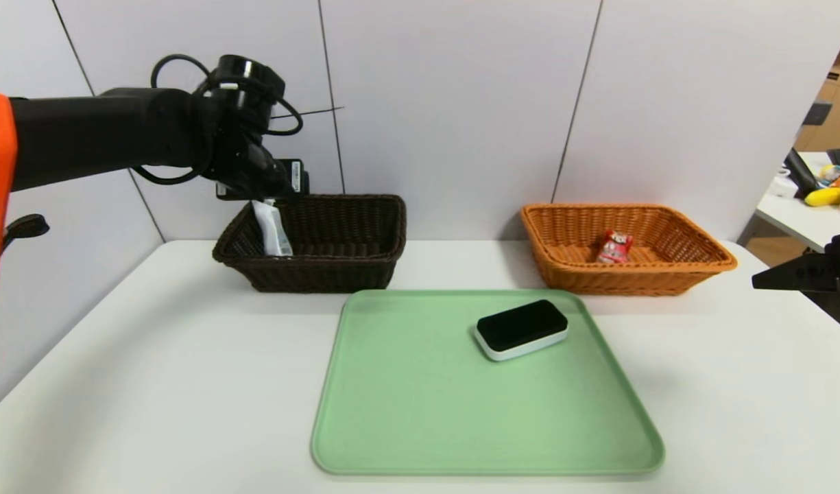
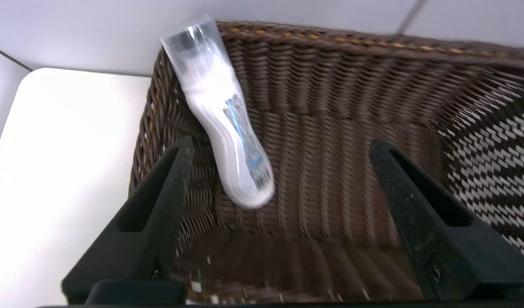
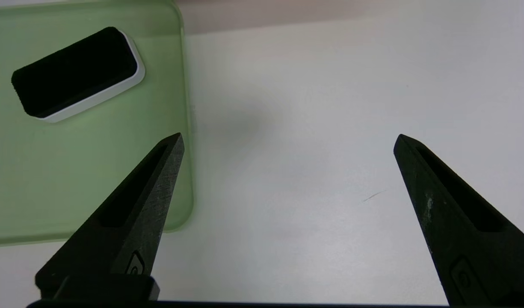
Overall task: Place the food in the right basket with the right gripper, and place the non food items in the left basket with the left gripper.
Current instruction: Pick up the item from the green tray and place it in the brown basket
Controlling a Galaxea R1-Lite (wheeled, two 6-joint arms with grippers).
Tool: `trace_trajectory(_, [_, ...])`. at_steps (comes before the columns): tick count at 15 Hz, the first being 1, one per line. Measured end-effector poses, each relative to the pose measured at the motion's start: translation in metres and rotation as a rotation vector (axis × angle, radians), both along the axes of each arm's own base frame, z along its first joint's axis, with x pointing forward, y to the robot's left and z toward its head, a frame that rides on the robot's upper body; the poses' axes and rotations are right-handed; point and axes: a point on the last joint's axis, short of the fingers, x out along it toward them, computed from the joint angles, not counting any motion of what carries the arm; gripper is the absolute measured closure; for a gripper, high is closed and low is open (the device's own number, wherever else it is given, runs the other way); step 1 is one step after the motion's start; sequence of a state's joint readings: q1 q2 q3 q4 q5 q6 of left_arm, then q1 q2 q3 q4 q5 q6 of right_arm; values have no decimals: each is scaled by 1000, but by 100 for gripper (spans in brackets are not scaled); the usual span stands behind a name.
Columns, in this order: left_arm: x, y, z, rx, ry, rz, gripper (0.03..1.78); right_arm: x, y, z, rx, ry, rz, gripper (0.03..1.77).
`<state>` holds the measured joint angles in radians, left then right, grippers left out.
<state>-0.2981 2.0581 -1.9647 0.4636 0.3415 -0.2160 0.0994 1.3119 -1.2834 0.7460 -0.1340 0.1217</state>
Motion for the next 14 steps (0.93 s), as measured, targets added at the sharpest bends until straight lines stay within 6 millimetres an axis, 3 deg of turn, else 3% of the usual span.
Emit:
trace_trajectory(5, [-82, -68, 42, -65, 8, -215, 23, 0, 0, 0, 3, 1, -5, 11])
trace_trajectory(8, [-134, -113, 54, -120, 11, -372, 19, -1, 0, -1, 7, 2, -10, 11])
trace_trajectory(11, [-160, -142, 53, -130, 22, -478, 16, -5, -1, -2, 18, 5, -20, 11])
trace_trajectory(14, [-171, -170, 41, -94, 35, -574, 14, -9, 0, -2, 19, 1, -17, 11])
